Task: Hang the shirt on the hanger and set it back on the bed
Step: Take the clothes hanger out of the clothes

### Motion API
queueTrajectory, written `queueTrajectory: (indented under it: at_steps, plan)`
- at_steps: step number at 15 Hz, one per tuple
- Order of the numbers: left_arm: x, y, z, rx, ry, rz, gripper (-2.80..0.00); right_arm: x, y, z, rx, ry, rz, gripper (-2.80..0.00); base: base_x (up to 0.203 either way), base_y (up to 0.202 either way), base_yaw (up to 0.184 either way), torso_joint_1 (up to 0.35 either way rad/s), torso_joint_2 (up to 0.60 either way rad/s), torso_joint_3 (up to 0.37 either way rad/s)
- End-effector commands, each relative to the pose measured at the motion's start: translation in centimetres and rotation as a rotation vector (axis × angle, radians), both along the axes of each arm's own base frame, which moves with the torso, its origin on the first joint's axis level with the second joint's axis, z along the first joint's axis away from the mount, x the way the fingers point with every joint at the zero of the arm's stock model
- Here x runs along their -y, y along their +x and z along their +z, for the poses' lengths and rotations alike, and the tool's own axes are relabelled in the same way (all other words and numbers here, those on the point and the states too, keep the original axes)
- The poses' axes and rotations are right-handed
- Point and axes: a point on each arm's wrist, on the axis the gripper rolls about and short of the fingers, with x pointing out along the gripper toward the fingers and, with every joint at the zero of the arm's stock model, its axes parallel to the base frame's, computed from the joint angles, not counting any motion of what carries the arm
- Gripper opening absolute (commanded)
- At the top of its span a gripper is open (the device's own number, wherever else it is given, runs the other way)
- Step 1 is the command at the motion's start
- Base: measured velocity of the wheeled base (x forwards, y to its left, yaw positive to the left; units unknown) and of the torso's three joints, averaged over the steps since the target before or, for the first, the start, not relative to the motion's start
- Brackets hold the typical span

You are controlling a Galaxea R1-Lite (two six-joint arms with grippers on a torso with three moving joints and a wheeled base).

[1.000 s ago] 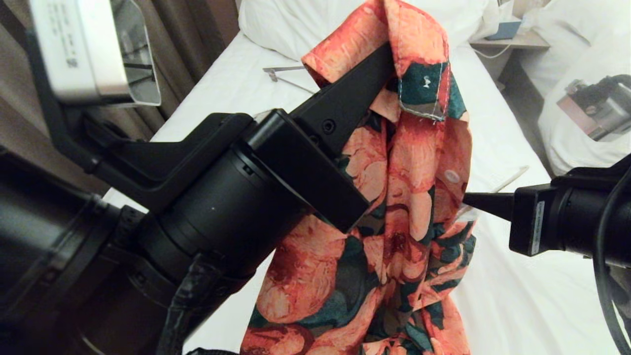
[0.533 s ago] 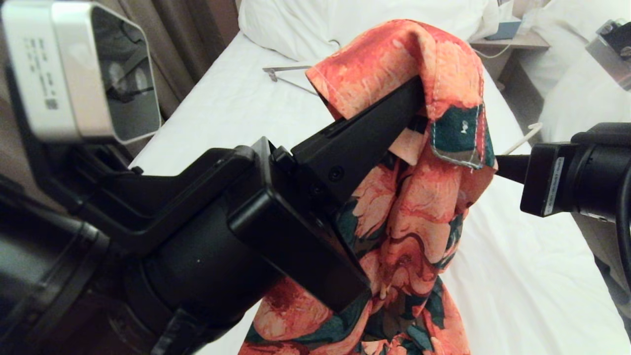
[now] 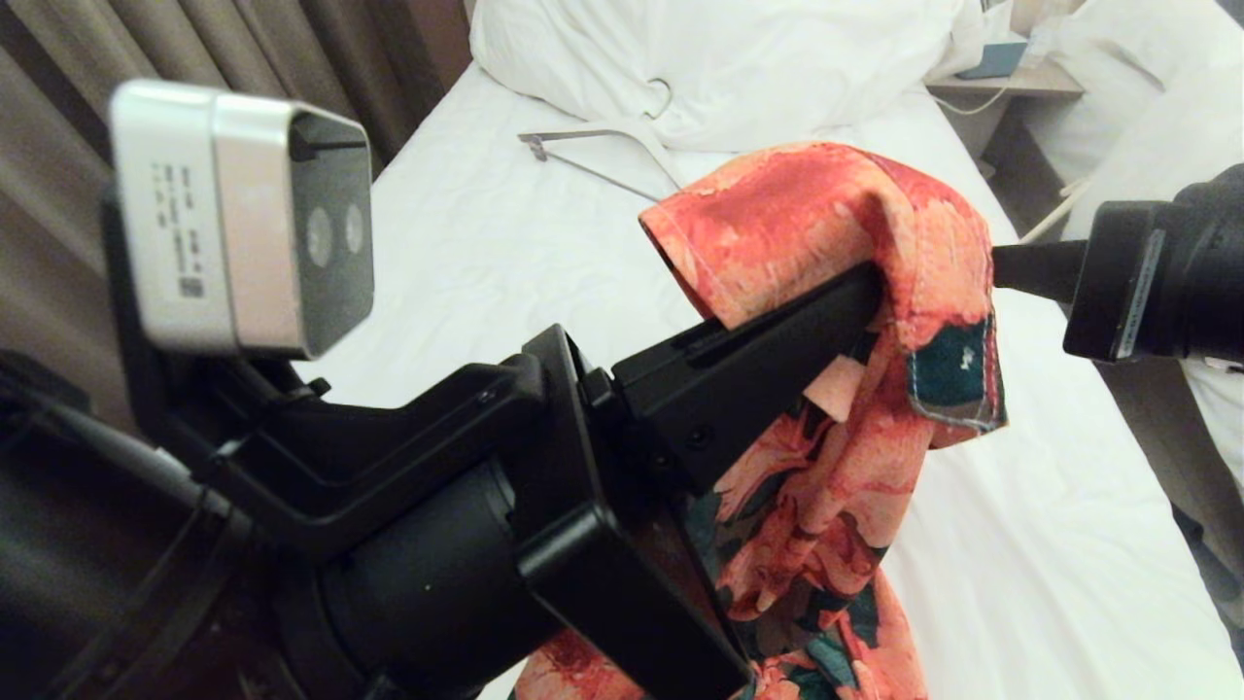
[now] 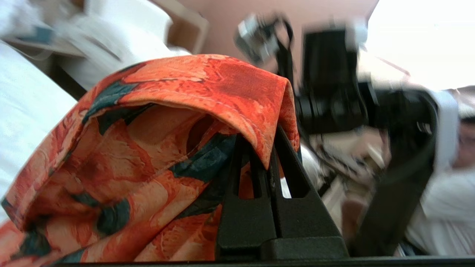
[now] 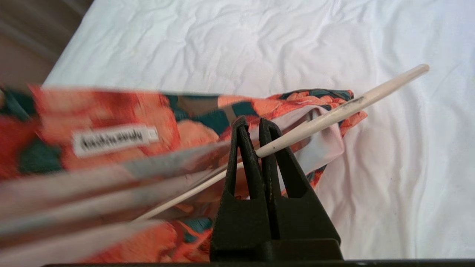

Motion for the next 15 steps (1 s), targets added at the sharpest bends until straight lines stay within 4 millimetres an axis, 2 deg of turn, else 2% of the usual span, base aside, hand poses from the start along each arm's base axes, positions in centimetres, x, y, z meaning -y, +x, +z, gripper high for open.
queueTrajectory:
  at_steps: [1,9,15]
  plan:
    - [-0.7,-0.4,0.1,0.004,0.036,-0.013,-2.80,0.1,-0.1,0.6,0.011,0.013,-0.002,-2.80,0.000,0.000,0.000,0.000,0.00,0.000]
    - [-2.0,-1.0,0.3,-0.027,0.273,0.003,-2.80,0.5,-0.4,2.4,0.048,0.026,-0.029,-2.80,0.000,0.000,0.000,0.000,0.00,0.000]
    - [-2.0,-0.4,0.7,-0.039,0.281,0.035,-2.80,0.6,-0.7,2.2,0.021,-0.001,-0.020,-2.80,0.000,0.000,0.000,0.000,0.00,0.000]
